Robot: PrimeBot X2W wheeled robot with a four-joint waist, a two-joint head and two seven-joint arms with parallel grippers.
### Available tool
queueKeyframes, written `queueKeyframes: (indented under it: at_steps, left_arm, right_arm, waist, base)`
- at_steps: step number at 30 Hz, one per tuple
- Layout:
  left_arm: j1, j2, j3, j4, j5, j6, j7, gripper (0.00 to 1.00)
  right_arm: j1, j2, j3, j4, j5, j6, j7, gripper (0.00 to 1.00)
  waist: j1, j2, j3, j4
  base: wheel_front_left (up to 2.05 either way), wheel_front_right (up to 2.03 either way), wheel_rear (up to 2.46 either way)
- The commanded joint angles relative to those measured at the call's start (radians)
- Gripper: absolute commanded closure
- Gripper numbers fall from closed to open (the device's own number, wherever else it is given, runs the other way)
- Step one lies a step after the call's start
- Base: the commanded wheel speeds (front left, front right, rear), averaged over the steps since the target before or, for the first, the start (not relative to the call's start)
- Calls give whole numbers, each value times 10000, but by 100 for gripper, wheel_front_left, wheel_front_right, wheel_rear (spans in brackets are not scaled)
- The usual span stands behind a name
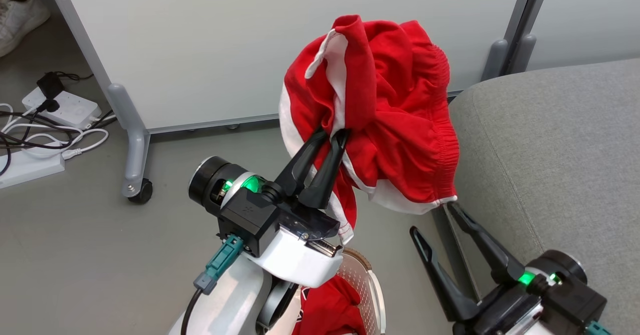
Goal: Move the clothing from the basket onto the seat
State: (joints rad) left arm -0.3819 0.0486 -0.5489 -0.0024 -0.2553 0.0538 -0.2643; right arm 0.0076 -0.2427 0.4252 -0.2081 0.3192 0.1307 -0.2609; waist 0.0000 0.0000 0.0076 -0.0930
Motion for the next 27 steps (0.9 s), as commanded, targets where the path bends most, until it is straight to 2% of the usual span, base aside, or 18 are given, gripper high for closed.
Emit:
queueKeyframes:
  at_steps: [1, 5, 8, 13, 18, 27]
  left_arm:
    - [-19, 31, -19, 23, 31, -75, -2, 100]
    - [-15, 31, -78, 68, 54, -117, -2, 100]
    - [39, 31, -174, 186, 44, -165, -2, 100]
    - [143, 32, -552, 311, -115, -279, -2, 100]
    - [194, 29, -970, 464, -219, -270, -2, 100]
    - [164, 26, -2025, 667, -320, -605, -2, 100]
  right_arm:
    - [-166, 66, -132, -133, -116, 2, -42, 0]
    - [-181, 158, -386, -283, -303, 2, -42, 0]
    - [-387, -177, -217, -207, -936, 2, -42, 0]
    - [-708, -197, -212, -96, -1531, 2, -41, 0]
    - [-1031, -270, -77, 175, -1749, 2, -42, 0]
    - [-1524, -377, 519, 1083, -1839, 2, -41, 0]
  waist:
    - [0, 0, -13, 15]
    - [0, 0, -27, 43]
    - [0, 0, -37, 66]
    - [0, 0, -6, 127]
    - [0, 0, 10, 263]
    - [0, 0, -28, 506]
  base:
    - [0, 0, 0]
    - [0, 0, 0]
    - [0, 0, 0]
    - [0, 0, 0]
    - [0, 0, 0]
    - [0, 0, 0]
